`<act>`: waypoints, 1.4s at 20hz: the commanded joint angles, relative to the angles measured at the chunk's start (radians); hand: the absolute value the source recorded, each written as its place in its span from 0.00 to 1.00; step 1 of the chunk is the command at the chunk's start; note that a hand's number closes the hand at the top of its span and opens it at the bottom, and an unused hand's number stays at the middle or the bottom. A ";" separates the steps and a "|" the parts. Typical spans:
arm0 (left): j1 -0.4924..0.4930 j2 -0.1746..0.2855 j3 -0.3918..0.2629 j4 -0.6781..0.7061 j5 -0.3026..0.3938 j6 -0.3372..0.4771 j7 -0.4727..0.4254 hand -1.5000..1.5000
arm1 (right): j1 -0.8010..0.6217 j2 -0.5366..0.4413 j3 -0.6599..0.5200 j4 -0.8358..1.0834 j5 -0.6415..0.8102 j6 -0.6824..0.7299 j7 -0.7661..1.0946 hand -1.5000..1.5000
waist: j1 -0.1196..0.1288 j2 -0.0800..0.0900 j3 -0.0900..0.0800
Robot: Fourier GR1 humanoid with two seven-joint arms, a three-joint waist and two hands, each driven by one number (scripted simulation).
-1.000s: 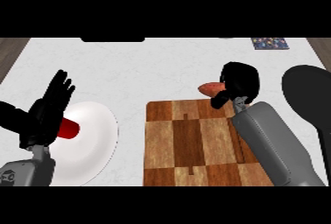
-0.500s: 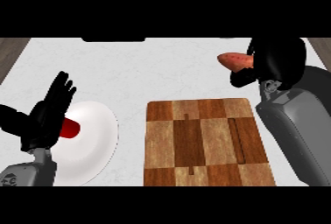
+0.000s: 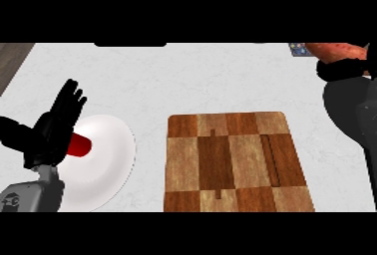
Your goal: Pick the sweet potato from the cutting board and place it in the pan
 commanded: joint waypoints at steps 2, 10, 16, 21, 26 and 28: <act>0.009 -0.016 -0.001 0.023 -0.005 -0.005 -0.028 0.50 | 0.116 -0.092 -0.151 0.023 -0.063 -0.097 -0.140 1.00 | -0.004 0.001 0.000; -0.049 -0.027 -0.022 -0.029 -0.036 0.045 0.072 0.50 | 0.167 -0.165 -0.329 0.367 -0.146 -0.344 -0.449 1.00 | 0.011 0.006 0.002; 0.010 0.000 0.008 -0.039 0.017 -0.034 0.035 0.50 | 0.127 -0.174 -0.388 0.644 -0.218 -0.466 -0.709 1.00 | 0.022 0.006 0.002; -0.013 -0.018 -0.021 -0.014 -0.010 -0.029 0.041 0.50 | 0.027 -0.190 -0.395 0.923 -0.211 -0.533 -0.868 1.00 | 0.032 0.010 0.002; -0.013 -0.033 -0.012 -0.011 0.000 -0.024 0.020 0.50 | -0.009 -0.202 -0.431 1.111 -0.205 -0.562 -0.858 1.00 | 0.045 0.015 0.004; -0.037 -0.028 -0.001 0.015 -0.014 -0.012 -0.004 0.50 | -0.009 -0.183 -0.474 1.127 -0.240 -0.552 -0.757 0.00 | 0.037 0.014 0.003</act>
